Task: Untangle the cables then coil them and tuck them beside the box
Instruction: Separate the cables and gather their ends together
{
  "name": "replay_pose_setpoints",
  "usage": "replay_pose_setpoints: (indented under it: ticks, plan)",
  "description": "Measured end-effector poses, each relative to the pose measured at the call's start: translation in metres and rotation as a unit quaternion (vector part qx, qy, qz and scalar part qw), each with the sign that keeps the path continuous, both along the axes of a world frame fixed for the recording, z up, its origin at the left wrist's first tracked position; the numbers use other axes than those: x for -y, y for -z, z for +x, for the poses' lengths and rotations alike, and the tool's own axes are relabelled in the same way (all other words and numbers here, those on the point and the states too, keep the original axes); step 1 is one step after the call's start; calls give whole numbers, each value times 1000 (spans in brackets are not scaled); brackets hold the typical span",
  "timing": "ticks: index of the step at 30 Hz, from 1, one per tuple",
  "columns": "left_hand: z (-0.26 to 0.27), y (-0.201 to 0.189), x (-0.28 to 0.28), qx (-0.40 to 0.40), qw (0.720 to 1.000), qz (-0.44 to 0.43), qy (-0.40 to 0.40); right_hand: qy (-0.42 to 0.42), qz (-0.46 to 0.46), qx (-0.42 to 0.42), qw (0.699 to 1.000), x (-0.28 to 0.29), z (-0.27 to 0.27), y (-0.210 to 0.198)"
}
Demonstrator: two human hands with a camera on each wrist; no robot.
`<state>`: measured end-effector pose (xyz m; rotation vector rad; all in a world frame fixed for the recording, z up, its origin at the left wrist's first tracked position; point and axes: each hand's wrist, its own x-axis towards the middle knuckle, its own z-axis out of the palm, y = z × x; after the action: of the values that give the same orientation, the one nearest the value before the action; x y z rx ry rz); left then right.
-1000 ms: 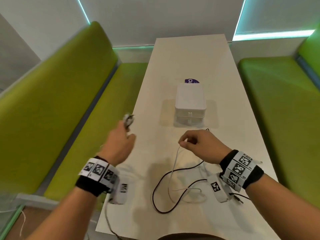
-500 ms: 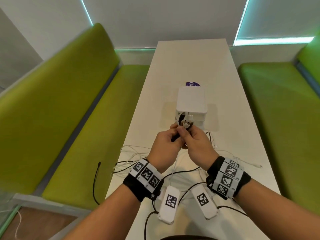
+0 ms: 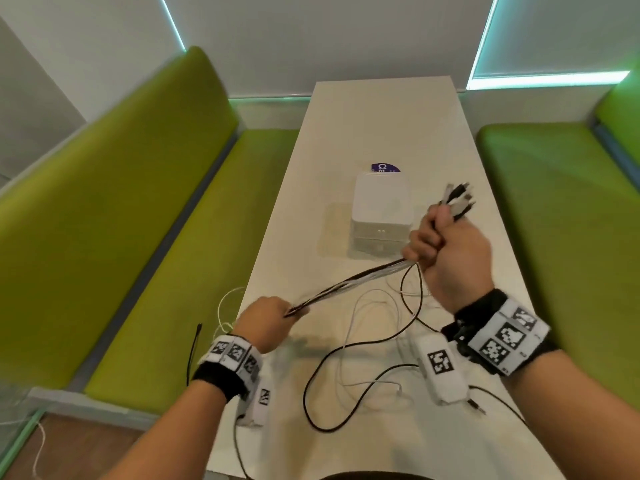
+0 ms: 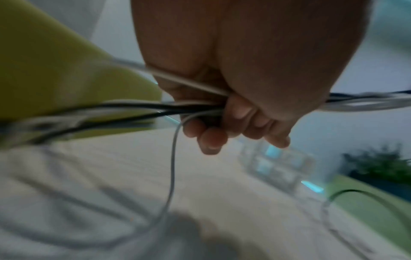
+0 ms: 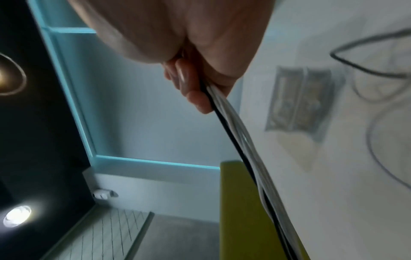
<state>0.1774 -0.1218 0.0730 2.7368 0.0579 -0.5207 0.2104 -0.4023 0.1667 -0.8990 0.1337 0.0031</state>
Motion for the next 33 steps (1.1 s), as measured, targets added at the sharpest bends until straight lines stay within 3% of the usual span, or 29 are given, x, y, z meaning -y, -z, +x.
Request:
replay_pose_setpoints:
  ticks: [6,9,12,13,15,16,18,19,21,23,25,28,31,33]
  plan:
    - [-6,24,-97,-41,994,78,-66,-23,-17,-8,1000,29,3,-1]
    - [-4,14,-131,-55,973,212,-73,-39,-88,10,995,16,-7,7]
    - [-3,3,-174,-22,929,368,-37,-56,-111,-12,992,7,-17,12]
    - [-5,4,-188,-27,916,399,-32,-66,-170,-29,983,6,-21,13]
    - [-12,12,-208,-50,906,420,-19,-96,-336,-64,935,3,-25,20]
    - [-16,16,-211,-72,904,422,-4,-119,-352,-71,926,0,-26,24]
    - [-18,21,-203,-107,915,388,20,-153,-288,-76,942,-5,-27,30]
    - [-14,20,-189,-104,937,333,24,-155,-266,-75,948,-7,-26,32]
    - [-3,6,-149,-70,975,209,26,-154,-285,-72,943,-13,-26,35]
    - [6,-17,-96,3,990,123,63,-157,-277,-68,945,-23,-28,35]
    - [6,-39,-36,65,993,-21,92,-166,-242,-58,954,-35,-29,31]
    - [1,-51,43,81,966,-216,116,-191,-230,-21,954,-46,-31,19]
    - [9,-44,66,100,967,-220,81,-169,-241,23,955,-37,-25,3]
    - [16,-27,45,58,985,-162,24,-109,-217,18,970,-18,-14,-6]
